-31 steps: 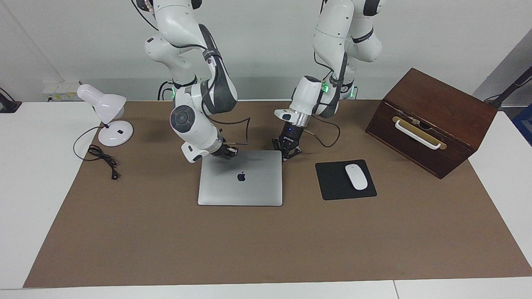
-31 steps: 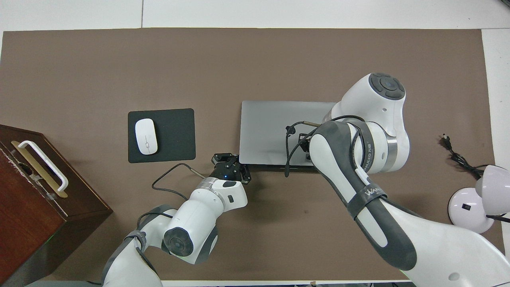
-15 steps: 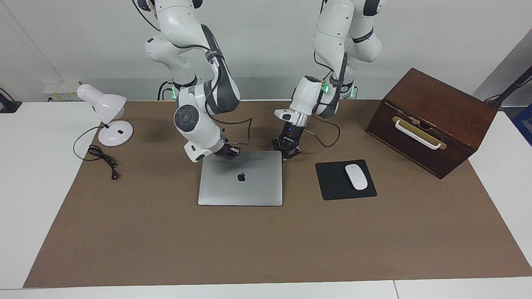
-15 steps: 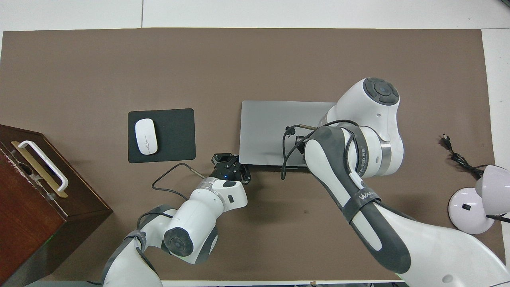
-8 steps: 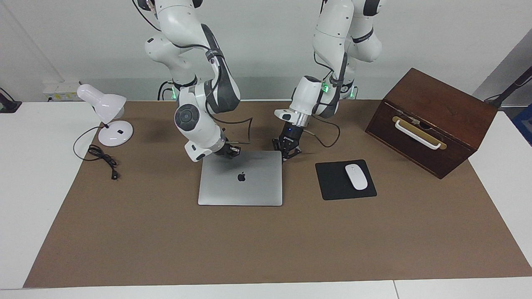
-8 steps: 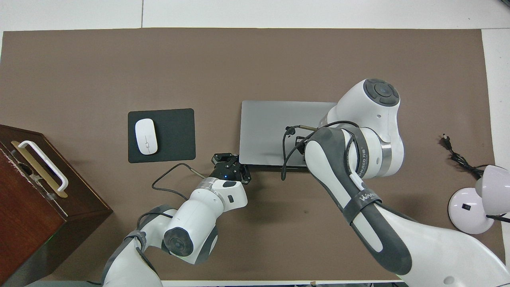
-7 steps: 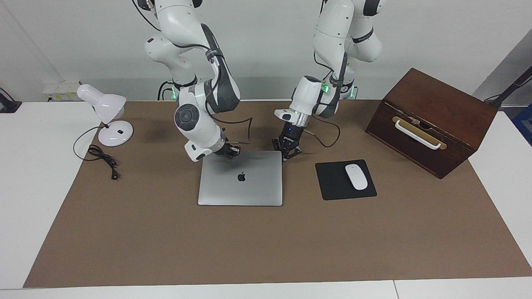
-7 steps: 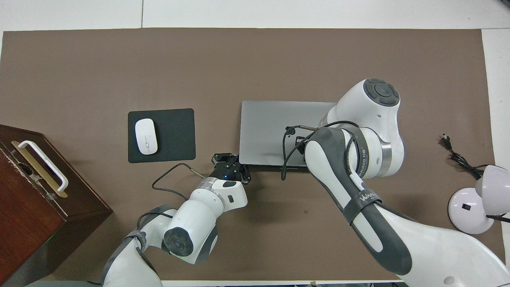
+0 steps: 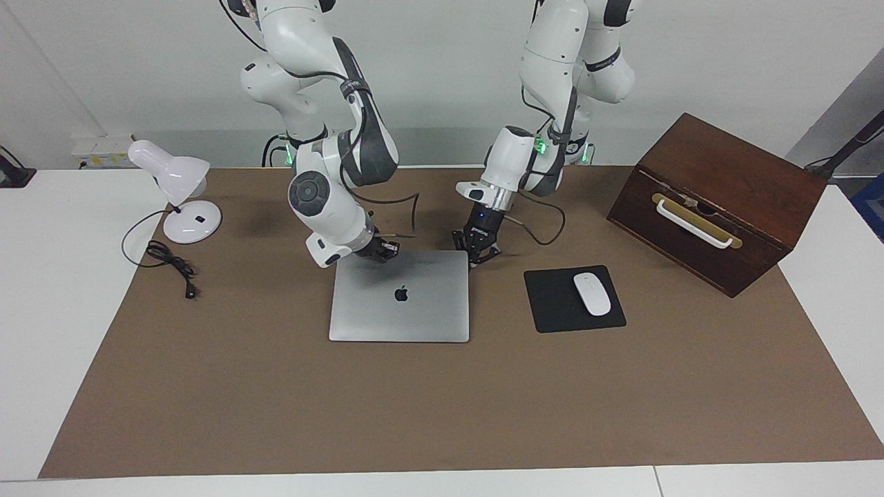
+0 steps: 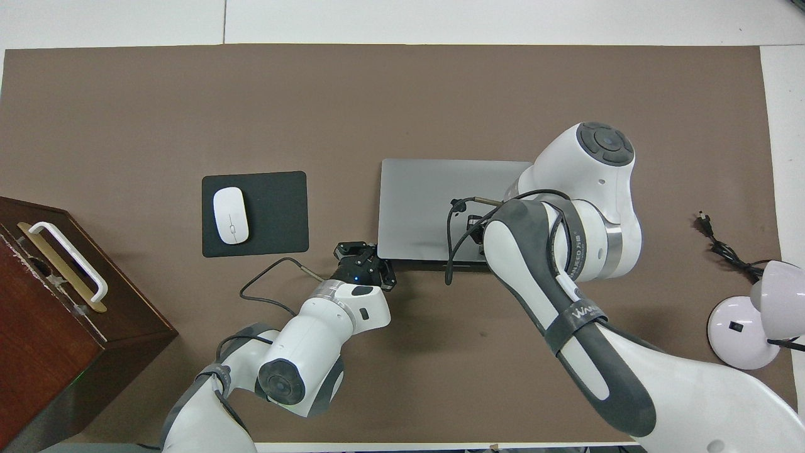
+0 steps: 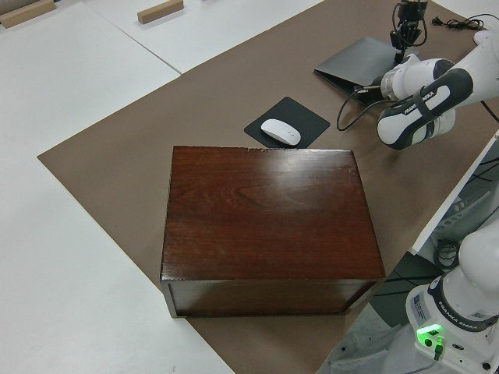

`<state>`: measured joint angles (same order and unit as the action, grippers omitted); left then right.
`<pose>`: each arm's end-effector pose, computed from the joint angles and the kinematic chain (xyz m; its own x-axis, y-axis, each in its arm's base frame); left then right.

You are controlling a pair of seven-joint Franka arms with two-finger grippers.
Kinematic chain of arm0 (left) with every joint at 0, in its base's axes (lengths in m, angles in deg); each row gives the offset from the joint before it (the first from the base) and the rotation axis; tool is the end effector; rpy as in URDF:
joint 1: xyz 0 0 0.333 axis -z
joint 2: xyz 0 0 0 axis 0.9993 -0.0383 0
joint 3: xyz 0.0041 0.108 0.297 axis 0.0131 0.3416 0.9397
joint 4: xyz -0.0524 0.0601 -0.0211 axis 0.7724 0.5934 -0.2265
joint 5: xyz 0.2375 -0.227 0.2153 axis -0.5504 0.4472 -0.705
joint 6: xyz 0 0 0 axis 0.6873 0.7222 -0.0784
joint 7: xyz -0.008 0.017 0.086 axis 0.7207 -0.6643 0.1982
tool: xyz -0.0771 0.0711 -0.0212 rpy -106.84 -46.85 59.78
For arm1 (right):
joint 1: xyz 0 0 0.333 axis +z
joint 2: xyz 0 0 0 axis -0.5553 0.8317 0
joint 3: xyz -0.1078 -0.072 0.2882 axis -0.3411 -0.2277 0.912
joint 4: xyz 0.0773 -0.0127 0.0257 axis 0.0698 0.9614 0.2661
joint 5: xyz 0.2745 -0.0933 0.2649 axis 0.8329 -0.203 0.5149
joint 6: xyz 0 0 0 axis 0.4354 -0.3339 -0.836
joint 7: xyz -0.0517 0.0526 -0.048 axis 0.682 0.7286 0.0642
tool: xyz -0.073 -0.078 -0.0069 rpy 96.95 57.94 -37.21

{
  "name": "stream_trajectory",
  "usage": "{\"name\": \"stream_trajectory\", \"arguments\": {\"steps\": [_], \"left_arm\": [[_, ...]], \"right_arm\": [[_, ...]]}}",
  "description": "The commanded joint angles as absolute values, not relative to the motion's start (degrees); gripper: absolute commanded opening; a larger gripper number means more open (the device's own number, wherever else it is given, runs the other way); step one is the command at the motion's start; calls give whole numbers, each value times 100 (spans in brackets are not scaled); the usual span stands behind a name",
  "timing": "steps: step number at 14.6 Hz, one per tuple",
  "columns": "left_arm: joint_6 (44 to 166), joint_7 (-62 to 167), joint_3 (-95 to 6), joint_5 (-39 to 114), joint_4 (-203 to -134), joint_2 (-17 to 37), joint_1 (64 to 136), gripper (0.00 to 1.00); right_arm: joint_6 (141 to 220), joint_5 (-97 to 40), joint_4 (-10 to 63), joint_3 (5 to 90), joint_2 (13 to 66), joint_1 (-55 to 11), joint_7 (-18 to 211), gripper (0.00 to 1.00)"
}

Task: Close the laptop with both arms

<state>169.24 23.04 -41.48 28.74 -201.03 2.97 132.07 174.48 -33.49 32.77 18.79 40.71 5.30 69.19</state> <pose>0.3952 -0.3365 0.2629 0.5365 -0.4995 0.6802 -0.6314 -0.7724 -0.0692 0.5516 0.2129 0.3425 0.9259 -0.2085 -0.3149 -0.2691 -0.9493 -0.1628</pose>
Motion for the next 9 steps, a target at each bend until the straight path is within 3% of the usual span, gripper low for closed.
{"name": "stream_trajectory", "arguments": {"steps": [1,6,9], "left_arm": [[16720,2272,-4088,2924,-20354,-49,13315,0],[16712,2360,-4097,2942,-20372,153,13236,0],[16537,2360,-4105,2942,-20538,591,13088,0]], "right_arm": [[17187,-3285,3168,1849,3986,450,7005,0],[16931,-3329,2992,1840,3977,310,7023,0],[16852,-3355,2905,1832,3977,292,7023,0]]}}
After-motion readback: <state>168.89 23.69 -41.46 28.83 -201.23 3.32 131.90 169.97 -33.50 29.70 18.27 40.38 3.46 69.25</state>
